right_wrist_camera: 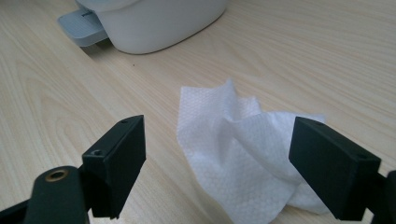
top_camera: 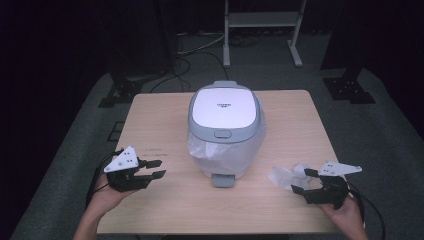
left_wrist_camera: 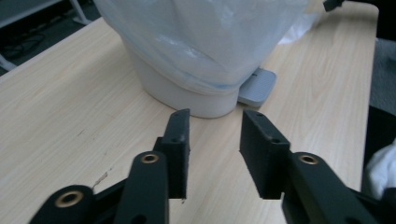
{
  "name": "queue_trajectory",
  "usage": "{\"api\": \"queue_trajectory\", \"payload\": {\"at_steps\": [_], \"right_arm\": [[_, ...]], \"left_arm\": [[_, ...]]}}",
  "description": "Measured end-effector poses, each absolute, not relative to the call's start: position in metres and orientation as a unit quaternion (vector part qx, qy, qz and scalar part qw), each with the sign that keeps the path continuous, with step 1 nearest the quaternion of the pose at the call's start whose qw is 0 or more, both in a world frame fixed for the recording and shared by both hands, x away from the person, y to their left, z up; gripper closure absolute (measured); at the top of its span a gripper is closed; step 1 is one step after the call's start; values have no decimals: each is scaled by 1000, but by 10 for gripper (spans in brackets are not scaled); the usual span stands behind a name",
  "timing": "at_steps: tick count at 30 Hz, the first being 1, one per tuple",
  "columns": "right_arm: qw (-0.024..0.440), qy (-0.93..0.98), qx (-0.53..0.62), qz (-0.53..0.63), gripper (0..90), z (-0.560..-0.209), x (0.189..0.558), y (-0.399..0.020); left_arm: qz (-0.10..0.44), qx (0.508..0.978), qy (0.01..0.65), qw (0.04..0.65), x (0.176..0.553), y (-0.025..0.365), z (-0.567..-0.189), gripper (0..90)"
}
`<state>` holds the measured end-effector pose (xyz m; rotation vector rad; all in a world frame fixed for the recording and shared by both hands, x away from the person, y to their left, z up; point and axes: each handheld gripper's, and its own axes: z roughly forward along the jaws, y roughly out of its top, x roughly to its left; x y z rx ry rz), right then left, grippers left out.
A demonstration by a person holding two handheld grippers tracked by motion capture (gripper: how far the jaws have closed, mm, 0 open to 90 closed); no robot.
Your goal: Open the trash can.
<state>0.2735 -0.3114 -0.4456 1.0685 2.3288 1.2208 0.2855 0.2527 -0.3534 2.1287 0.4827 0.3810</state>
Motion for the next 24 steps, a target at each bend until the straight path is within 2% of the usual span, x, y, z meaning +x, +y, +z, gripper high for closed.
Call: {"api": "queue_trajectory", "payload": {"at_steps": [10, 24], "right_arm": [[148, 812, 371, 425, 176, -446, 273, -310], [146, 815, 371, 421, 176, -448, 274, -307]], "left_arm": [[136, 874, 163, 438, 285, 251, -323, 783], [153, 876, 144, 435, 290, 241, -286, 826]]}}
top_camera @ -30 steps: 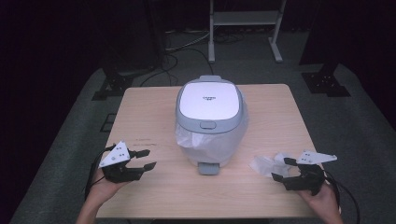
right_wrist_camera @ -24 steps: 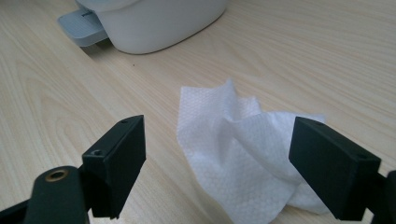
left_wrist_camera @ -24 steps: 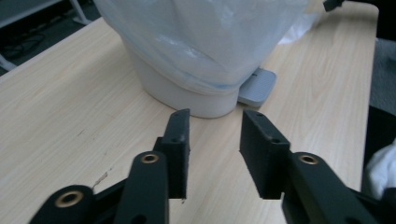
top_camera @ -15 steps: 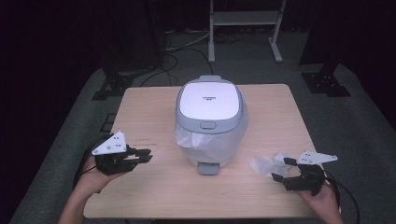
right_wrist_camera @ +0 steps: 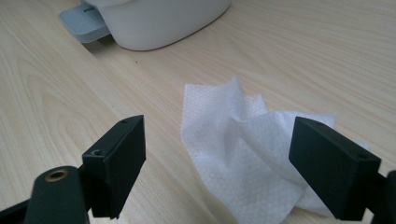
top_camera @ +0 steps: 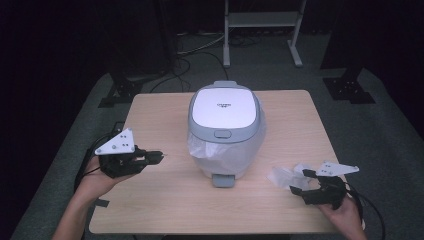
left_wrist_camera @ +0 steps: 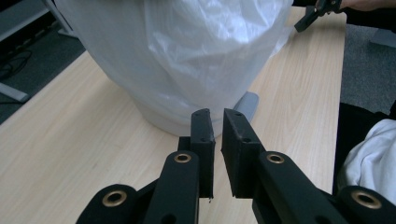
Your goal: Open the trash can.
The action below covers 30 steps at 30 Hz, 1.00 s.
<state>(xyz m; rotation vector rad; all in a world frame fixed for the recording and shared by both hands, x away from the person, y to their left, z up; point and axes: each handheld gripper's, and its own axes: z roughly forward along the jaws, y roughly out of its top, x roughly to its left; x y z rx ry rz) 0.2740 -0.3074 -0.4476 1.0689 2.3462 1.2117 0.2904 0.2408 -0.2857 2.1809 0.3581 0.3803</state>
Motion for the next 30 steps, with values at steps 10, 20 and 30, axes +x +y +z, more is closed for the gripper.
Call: {"api": "queue_trajectory", "payload": {"at_steps": [10, 20, 30], "right_arm": [[146, 815, 371, 421, 176, -448, 274, -308], [146, 815, 370, 421, 176, -448, 274, -308], [145, 817, 367, 420, 176, -449, 275, -307]], "left_arm": [[157, 879, 117, 436, 293, 221, -255, 826], [161, 885, 88, 427, 292, 197, -232, 826], [161, 890, 64, 423, 294, 172, -214, 826]]}}
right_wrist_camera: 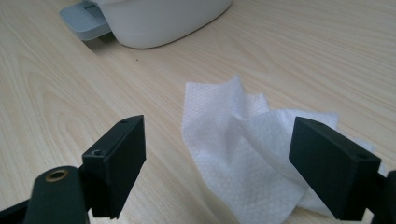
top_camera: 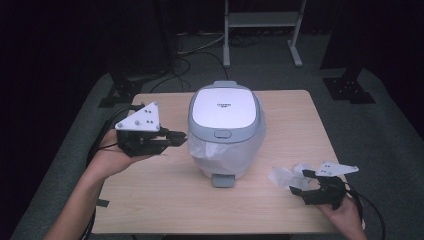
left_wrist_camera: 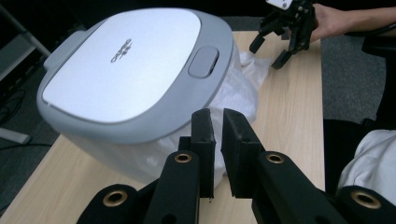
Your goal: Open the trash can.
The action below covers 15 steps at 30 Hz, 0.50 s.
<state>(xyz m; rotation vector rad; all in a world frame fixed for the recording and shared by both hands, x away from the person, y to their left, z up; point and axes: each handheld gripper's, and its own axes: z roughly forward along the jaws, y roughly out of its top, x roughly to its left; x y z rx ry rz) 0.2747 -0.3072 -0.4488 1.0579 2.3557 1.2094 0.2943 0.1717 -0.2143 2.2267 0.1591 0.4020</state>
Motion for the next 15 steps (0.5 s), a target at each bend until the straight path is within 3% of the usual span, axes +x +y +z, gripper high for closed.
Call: {"api": "queue_trajectory", "payload": {"at_steps": [15], "right_arm": [[144, 817, 368, 420, 176, -448, 275, -308]], "left_arm": [[148, 899, 55, 410, 314, 145, -210, 826]]}}
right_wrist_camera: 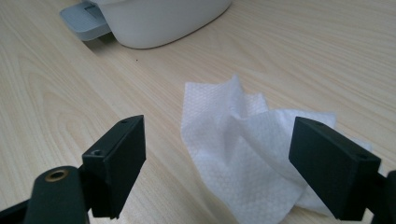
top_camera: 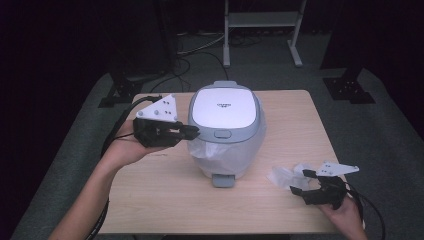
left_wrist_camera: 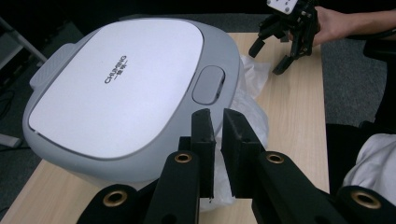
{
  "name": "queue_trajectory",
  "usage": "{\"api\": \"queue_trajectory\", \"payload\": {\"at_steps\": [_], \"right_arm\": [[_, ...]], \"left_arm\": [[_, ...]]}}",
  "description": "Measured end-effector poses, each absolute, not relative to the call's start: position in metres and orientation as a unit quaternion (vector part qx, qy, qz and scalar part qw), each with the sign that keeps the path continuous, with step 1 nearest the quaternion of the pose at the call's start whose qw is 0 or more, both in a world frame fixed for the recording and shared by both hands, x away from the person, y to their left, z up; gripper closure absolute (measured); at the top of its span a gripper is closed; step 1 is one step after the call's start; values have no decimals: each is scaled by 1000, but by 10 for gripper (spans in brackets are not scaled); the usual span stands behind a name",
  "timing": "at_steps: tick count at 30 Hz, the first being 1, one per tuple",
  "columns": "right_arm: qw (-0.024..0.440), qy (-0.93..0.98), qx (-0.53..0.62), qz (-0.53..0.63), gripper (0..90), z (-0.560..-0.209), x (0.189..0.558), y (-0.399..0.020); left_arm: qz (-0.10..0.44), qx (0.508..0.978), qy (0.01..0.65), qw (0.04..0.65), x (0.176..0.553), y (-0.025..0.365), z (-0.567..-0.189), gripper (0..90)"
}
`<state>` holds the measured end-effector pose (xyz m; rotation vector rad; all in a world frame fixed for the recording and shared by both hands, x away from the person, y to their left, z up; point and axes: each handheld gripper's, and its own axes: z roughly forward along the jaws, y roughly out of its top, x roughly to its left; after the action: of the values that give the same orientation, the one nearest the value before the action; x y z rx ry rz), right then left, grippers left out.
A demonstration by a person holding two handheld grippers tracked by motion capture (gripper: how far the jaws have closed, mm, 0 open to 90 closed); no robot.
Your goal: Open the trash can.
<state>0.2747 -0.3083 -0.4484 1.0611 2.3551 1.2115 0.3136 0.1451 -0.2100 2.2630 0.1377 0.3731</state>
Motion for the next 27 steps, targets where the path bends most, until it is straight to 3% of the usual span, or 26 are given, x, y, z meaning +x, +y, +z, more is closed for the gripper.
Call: {"api": "queue_trajectory", "payload": {"at_steps": [27], "right_arm": [[141, 818, 363, 423, 176, -448, 276, -309]], "left_arm": [[123, 912, 35, 389, 336, 94, -215, 826]]}}
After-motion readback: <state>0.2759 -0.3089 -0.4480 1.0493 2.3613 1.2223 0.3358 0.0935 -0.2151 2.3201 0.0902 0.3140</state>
